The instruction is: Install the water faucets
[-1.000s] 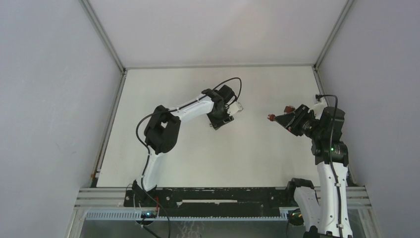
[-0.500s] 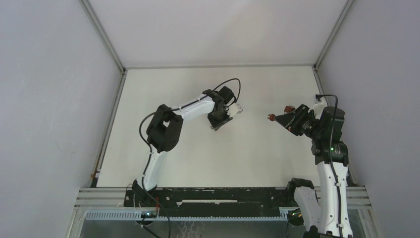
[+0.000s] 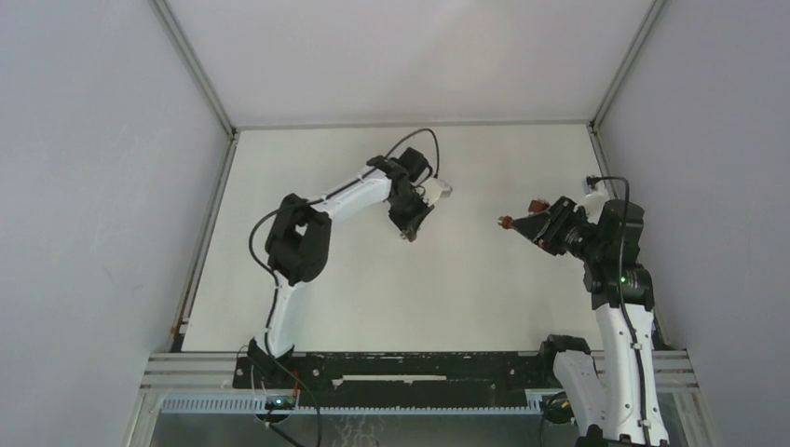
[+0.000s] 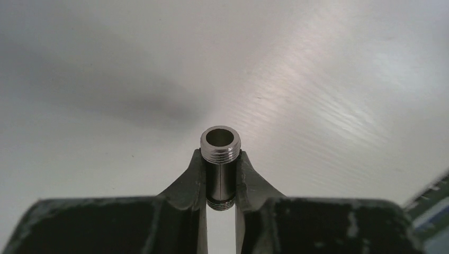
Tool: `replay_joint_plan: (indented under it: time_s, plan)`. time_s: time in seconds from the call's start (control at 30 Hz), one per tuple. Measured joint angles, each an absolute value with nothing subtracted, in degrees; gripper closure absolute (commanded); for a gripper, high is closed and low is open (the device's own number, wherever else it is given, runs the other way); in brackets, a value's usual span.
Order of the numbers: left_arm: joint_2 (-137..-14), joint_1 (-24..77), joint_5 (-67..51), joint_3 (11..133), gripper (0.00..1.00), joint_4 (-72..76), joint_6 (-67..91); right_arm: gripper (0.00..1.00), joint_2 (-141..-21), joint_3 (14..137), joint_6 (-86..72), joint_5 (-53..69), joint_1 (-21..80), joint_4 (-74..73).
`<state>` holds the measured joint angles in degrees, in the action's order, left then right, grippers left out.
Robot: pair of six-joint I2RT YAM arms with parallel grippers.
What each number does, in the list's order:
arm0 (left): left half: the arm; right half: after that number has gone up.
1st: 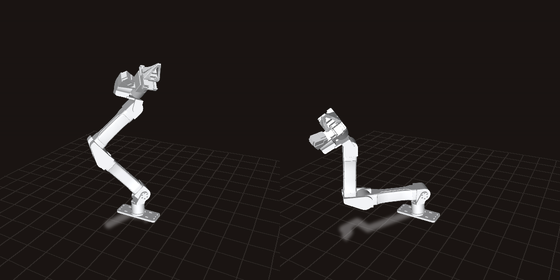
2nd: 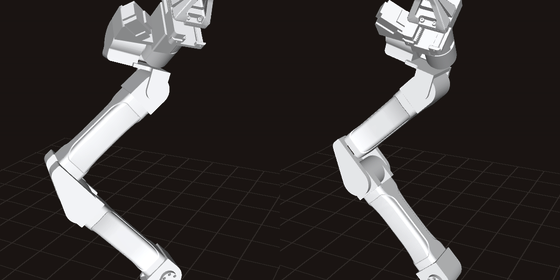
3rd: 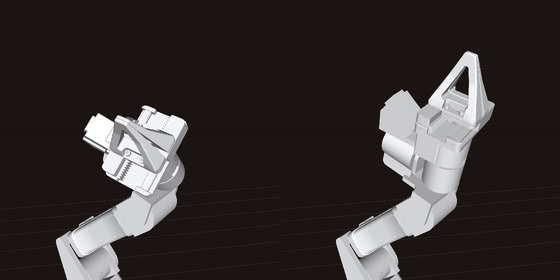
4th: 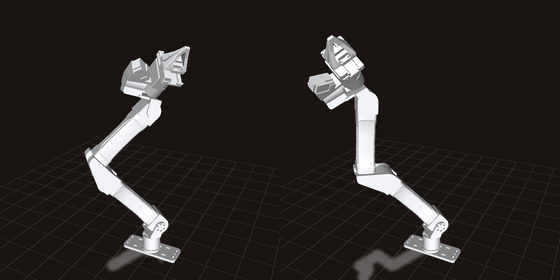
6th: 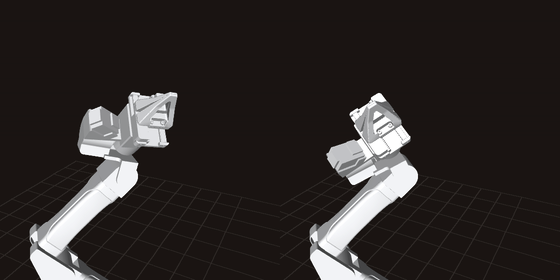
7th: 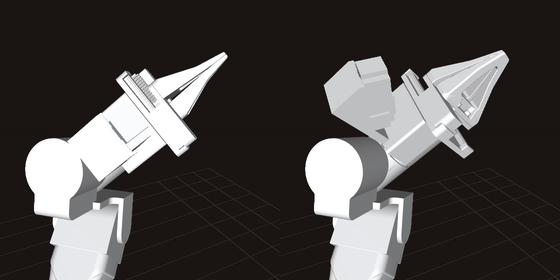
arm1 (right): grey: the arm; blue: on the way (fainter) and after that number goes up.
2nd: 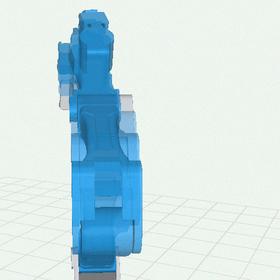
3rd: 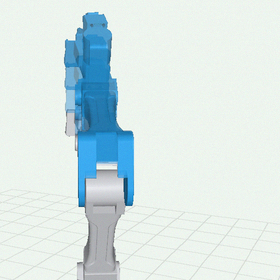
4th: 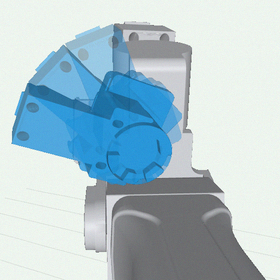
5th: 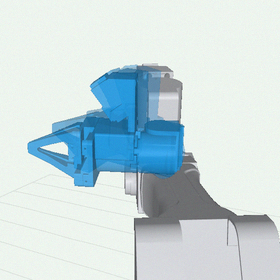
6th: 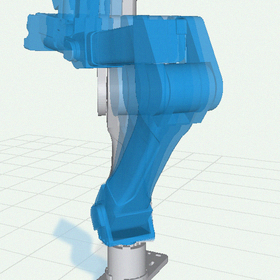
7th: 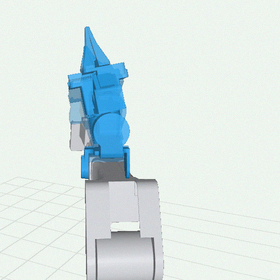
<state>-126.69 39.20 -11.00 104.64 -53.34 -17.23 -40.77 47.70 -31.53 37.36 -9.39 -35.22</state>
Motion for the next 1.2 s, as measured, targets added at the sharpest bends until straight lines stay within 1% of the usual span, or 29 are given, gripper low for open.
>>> replay_joint_plan:
  time_s: [0.1, 0.17, 0.23, 0.27, 0.33, 0.4, 0.47, 0.57, 0.67, 0.83, 1.0, 1.2]
  plan:
    - [-122.10, 35.03, -23.99, 103.46, 1.00, -52.18, -12.14, 1.00, -40.75, 47.40, -30.13, 36.53, -3.84, -34.13]
    - [-115.18, 30.30, -34.65, 98.28, 1.00, -46.46, -5.52, 1.00, -40.60, 47.33, -29.06, 33.76, 3.64, -32.86]
    - [-106.54, 24.99, -43.88, 90.15, 1.00, -36.47, 4.19, 1.00, -40.18, 47.13, -27.11, 28.58, 12.62, -31.11]
    - [-101.43, 21.98, -48.23, 84.82, 1.00, -28.80, 11.18, 1.00, -39.86, 46.78, -25.87, 25.23, 17.54, -29.82]
    - [-93.36, 17.12, -53.71, 77.19, 1.00, -16.05, 24.03, 1.00, -38.96, 45.08, -22.37, 18.22, 27.20, -25.91]
    - [-88.49, 15.79, -58.33, 73.41, 1.00, -7.35, 33.45, 1.00, -37.67, 41.56, -17.85, 13.23, 34.98, -20.03]
    - [-85.78, 16.64, -62.83, 71.66, 1.00, -1.96, 40.01, 1.00, -36.21, 37.32, -12.78, 9.15, 41.15, -14.41]
    - [-83.53, 18.09, -69.47, 69.97, 1.00, 1.54, 45.95, 1.00, -35.24, 32.75, -3.70, 2.90, 49.58, -8.69]
    - [-81.47, 18.57, -74.35, 68.07, 1.00, -0.49, 46.96, 1.00, -35.35, 32.18, 3.86, -2.74, 56.12, -5.54]
    - [-78.59, 20.64, -78.41, 67.18, 1.00, -15.42, 38.94, 1.00, -31.66, 31.68, 13.87, -10.00, 65.47, -2.00]
    - [-77.43, 25.65, -79.79, 66.54, 1.00, -27.53, 31.68, 1.00, -24.10, 28.03, 23.73, -18.24, 76.58, 3.81]
    - [-76.27, 28.75, -79.79, 66.35, 1.00, -35.27, 28.53, 1.00, -23.99, 28.01, 33.82, -23.79, 84.86, 7.94]
